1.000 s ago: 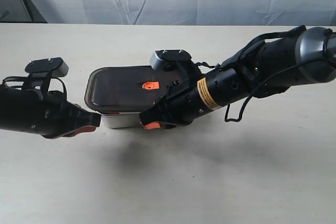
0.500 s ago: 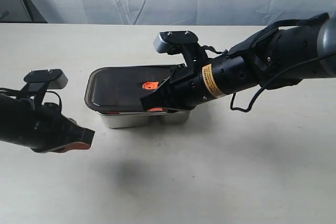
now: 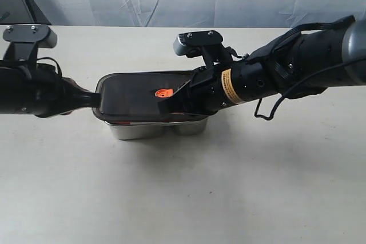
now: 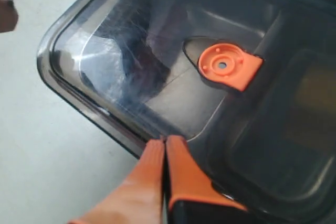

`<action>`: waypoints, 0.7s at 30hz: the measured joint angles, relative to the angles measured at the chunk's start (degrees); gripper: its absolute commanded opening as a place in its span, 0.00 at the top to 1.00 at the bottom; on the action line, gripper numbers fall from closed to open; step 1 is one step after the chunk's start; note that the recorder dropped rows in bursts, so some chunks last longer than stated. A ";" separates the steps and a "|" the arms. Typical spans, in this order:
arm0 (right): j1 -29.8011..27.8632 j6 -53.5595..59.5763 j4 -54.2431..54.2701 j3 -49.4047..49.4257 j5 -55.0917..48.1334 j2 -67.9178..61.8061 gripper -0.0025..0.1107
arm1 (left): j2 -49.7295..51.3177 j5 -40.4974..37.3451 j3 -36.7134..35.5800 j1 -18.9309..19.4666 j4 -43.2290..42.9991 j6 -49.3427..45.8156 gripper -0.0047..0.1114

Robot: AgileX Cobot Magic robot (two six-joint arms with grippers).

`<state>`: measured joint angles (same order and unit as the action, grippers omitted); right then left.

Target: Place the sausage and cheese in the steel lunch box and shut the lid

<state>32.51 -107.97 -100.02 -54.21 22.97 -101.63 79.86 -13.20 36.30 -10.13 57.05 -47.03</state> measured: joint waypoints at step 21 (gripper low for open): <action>0.00 -0.12 0.25 0.00 -0.30 -3.52 0.99 | 11.09 -1.75 2.44 -0.09 2.32 -3.08 0.96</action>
<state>32.51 -108.10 -99.77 -54.21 22.67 -105.15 90.95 -14.95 38.73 -10.22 59.37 -50.11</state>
